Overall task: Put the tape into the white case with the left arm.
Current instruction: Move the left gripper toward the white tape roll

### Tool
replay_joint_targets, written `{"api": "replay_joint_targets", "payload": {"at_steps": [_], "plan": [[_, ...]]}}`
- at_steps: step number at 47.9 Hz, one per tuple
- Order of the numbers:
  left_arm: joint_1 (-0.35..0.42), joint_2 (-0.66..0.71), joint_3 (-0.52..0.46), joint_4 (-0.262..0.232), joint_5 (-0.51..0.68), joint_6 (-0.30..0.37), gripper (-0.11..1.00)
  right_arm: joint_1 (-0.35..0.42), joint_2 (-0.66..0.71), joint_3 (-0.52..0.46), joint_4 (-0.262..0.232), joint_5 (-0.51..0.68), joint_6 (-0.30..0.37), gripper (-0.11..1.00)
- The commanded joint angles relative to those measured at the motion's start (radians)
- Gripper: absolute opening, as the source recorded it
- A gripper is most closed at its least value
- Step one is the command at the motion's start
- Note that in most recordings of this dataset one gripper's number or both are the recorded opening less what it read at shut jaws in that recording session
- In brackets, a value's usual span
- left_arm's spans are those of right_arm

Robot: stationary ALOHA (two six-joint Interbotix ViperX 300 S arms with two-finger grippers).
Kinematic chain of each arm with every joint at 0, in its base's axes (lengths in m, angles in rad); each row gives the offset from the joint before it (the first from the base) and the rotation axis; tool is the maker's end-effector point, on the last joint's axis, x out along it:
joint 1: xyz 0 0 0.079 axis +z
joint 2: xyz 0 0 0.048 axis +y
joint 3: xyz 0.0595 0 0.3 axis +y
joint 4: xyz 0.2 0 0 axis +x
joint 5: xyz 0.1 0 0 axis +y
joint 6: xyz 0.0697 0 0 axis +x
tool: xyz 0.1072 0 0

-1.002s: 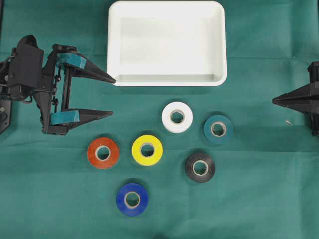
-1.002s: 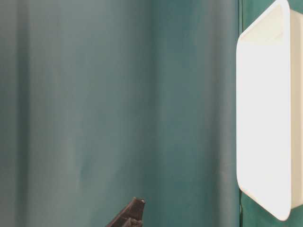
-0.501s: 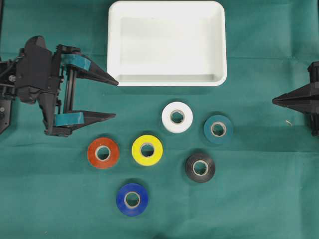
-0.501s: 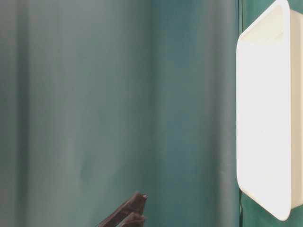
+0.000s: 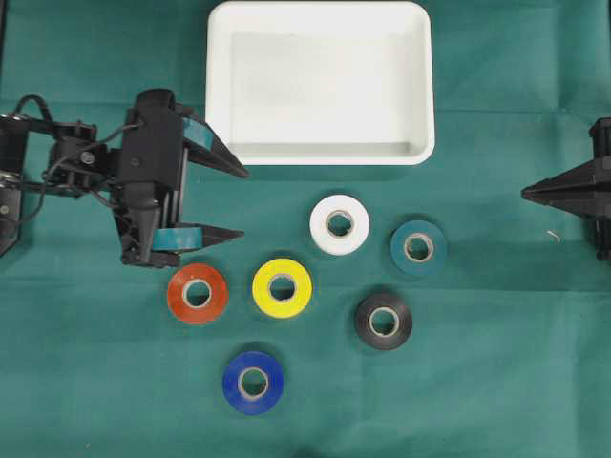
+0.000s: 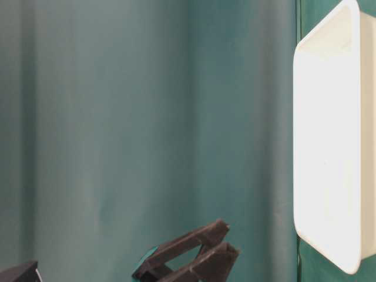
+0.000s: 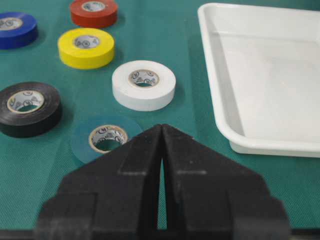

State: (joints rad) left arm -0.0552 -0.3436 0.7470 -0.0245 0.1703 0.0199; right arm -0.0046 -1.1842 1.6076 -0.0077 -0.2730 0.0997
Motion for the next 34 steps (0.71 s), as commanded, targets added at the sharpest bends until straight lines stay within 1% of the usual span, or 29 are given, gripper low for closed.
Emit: {"api": "replay_joint_targets", "payload": {"at_steps": [1, 15, 23, 34], "plan": [[0.0, -0.003, -0.029, 0.0, -0.002, 0.003, 0.98, -0.002, 0.009, -0.023, 0.0, -0.005, 0.002, -0.09], [0.005, 0.009, -0.032, -0.002, -0.003, 0.0, 0.98, -0.002, 0.009, -0.025, -0.002, -0.005, 0.002, -0.09], [0.008, 0.063, -0.054, -0.002, 0.008, 0.0, 0.98, -0.002, 0.009, -0.023, -0.002, -0.005, 0.002, -0.09], [0.003, 0.147, -0.112, -0.002, 0.012, 0.002, 0.98, -0.002, 0.009, -0.025, 0.0, -0.005, 0.002, -0.09]]}}
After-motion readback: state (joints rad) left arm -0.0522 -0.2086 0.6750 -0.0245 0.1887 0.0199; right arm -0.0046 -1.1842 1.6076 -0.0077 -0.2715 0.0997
